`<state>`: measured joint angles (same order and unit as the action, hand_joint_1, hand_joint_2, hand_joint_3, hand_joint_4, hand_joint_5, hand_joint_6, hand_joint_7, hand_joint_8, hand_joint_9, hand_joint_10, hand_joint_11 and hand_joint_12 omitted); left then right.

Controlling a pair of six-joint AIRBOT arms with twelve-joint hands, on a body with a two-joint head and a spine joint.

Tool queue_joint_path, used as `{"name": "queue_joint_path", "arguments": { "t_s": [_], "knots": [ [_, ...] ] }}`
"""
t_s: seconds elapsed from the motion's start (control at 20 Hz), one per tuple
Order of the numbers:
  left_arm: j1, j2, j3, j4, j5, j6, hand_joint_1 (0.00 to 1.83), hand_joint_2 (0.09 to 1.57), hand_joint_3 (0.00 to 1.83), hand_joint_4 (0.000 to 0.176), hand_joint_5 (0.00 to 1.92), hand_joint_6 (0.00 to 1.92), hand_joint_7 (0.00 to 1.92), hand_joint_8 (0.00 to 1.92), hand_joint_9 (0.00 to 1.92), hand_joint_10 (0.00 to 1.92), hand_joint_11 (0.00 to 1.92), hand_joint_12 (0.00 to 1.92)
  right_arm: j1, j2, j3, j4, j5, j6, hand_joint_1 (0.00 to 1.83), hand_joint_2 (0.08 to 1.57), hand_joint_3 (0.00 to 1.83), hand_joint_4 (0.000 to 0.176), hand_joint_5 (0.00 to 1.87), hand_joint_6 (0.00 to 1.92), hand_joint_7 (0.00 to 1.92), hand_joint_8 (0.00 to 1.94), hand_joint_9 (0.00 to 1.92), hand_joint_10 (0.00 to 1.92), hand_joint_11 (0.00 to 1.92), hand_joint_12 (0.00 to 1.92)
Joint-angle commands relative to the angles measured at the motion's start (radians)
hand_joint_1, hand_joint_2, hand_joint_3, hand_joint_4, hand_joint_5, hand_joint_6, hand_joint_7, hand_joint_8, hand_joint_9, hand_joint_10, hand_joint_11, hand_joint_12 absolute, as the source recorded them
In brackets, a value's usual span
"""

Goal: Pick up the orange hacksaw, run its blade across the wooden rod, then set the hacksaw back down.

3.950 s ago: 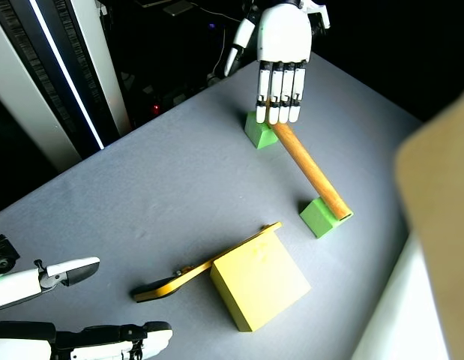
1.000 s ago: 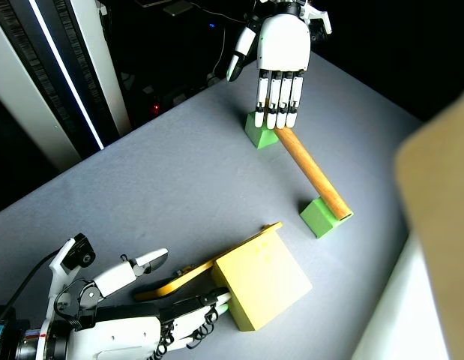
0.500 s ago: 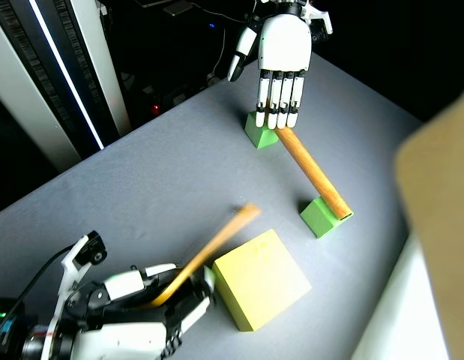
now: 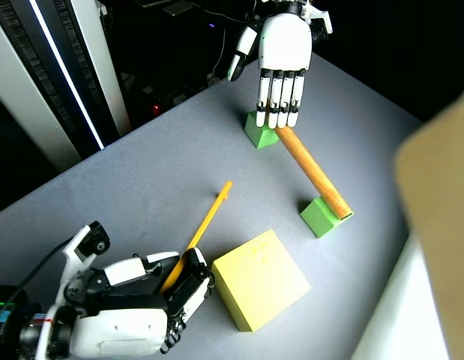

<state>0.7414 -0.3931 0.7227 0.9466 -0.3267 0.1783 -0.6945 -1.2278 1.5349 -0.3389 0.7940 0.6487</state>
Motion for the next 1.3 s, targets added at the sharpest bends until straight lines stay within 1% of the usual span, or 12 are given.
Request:
{"name": "queue_joint_path", "arguments": {
  "t_s": [0.0, 0.05, 0.1, 0.2, 0.25, 0.35, 0.5, 0.65, 0.75, 0.9, 1.15, 1.25],
  "knots": [
    [-0.007, 0.003, 0.003, -0.018, -0.028, -0.003, 0.0, 1.2, 0.0, 0.0, 0.14, 0.0, 0.11, 0.0, 0.1, 0.0, 0.0, 0.27, -0.002, 0.014, -0.015, 0.083, 0.143, -0.001, 1.37, 1.13, 0.0, 0.0, 0.92, 0.87, 0.89, 1.15, 0.99, 1.28, 0.9, 1.3],
    [-0.007, 0.003, 0.003, -0.018, -0.028, -0.003, 0.0, 1.21, 0.0, 0.0, 0.15, 0.0, 0.11, 0.0, 0.1, 0.0, 0.0, 0.27, -0.009, 0.023, -0.037, 0.116, 0.157, -0.025, 1.37, 1.15, 0.0, 0.0, 0.87, 0.95, 0.84, 1.21, 0.93, 1.31, 0.89, 1.3],
    [-0.007, 0.003, 0.003, -0.018, -0.028, -0.003, 0.01, 1.21, 0.0, 0.0, 0.14, 0.0, 0.11, 0.0, 0.09, 0.0, 0.0, 0.24, -0.015, 0.031, -0.062, 0.155, 0.171, -0.051, 1.36, 1.15, 0.0, 0.0, 0.89, 0.93, 0.84, 1.21, 0.96, 1.31, 0.88, 1.31],
    [-0.008, 0.003, 0.003, -0.018, -0.028, -0.003, 0.0, 1.21, 0.0, 0.0, 0.14, 0.0, 0.11, 0.0, 0.09, 0.0, 0.0, 0.27, -0.03, 0.044, -0.111, 0.238, 0.201, -0.109, 1.37, 1.16, 0.0, 0.0, 0.84, 1.0, 0.82, 1.23, 0.93, 1.32, 0.89, 1.29],
    [-0.008, 0.003, 0.003, -0.018, -0.028, -0.003, 0.01, 1.21, 0.0, 0.0, 0.15, 0.0, 0.12, 0.0, 0.1, 0.0, 0.0, 0.29, -0.038, 0.049, -0.133, 0.282, 0.219, -0.139, 1.37, 1.14, 0.0, 0.0, 0.88, 0.93, 0.86, 1.18, 0.96, 1.3, 0.89, 1.3],
    [-0.009, 0.003, 0.002, -0.018, -0.028, -0.003, 0.0, 1.21, 0.0, 0.0, 0.14, 0.0, 0.11, 0.0, 0.09, 0.0, 0.0, 0.3, -0.052, 0.053, -0.174, 0.362, 0.26, -0.187, 1.36, 1.16, 0.0, 0.0, 0.85, 0.99, 0.8, 1.26, 0.9, 1.35, 0.87, 1.3],
    [-0.012, 0.003, 0.003, -0.018, -0.028, -0.003, 0.0, 1.22, 0.0, 0.0, 0.14, 0.0, 0.1, 0.0, 0.08, 0.0, 0.0, 0.25, -0.063, 0.054, -0.218, 0.458, 0.308, -0.239, 1.37, 1.13, 0.0, 0.0, 0.93, 0.85, 0.88, 1.17, 0.97, 1.29, 0.88, 1.3],
    [-0.012, 0.003, 0.003, -0.018, -0.028, -0.003, 0.0, 1.22, 0.0, 0.0, 0.17, 0.0, 0.1, 0.0, 0.08, 0.0, 0.0, 0.23, -0.063, 0.054, -0.266, 0.566, 0.345, -0.303, 1.37, 1.16, 0.0, 0.0, 0.85, 1.0, 0.81, 1.24, 0.92, 1.32, 0.9, 1.27],
    [-0.013, 0.003, 0.005, -0.018, -0.028, -0.003, 0.0, 1.22, 0.0, 0.0, 0.17, 0.0, 0.1, 0.0, 0.08, 0.0, 0.0, 0.24, -0.057, 0.053, -0.3, 0.628, 0.379, -0.342, 1.37, 1.16, 0.0, 0.0, 0.84, 1.01, 0.82, 1.23, 0.93, 1.3, 0.91, 1.26],
    [-0.015, 0.001, 0.007, -0.018, -0.028, -0.003, 0.0, 1.2, 0.0, 0.0, 0.17, 0.0, 0.12, 0.0, 0.09, 0.0, 0.0, 0.3, -0.026, 0.032, -0.318, 0.692, 0.425, -0.4, 1.37, 1.15, 0.0, 0.0, 0.84, 1.01, 0.84, 1.2, 0.94, 1.3, 0.9, 1.28],
    [-0.019, -0.002, 0.008, -0.018, -0.028, -0.003, 0.0, 1.21, 0.0, 0.0, 0.13, 0.0, 0.1, 0.0, 0.09, 0.0, 0.0, 0.27, 0.031, -0.013, -0.318, 0.71, 0.403, -0.445, 1.37, 1.15, 0.0, 0.0, 0.84, 1.02, 0.84, 1.18, 0.94, 1.3, 0.9, 1.28],
    [-0.02, -0.004, 0.008, -0.018, -0.028, -0.003, 0.0, 1.21, 0.0, 0.0, 0.14, 0.0, 0.1, 0.0, 0.09, 0.0, 0.0, 0.27, 0.064, -0.054, -0.318, 0.777, 0.396, -0.514, 1.37, 1.15, 0.0, 0.0, 0.82, 1.03, 0.84, 1.19, 0.93, 1.31, 0.9, 1.27]
  ]
}}
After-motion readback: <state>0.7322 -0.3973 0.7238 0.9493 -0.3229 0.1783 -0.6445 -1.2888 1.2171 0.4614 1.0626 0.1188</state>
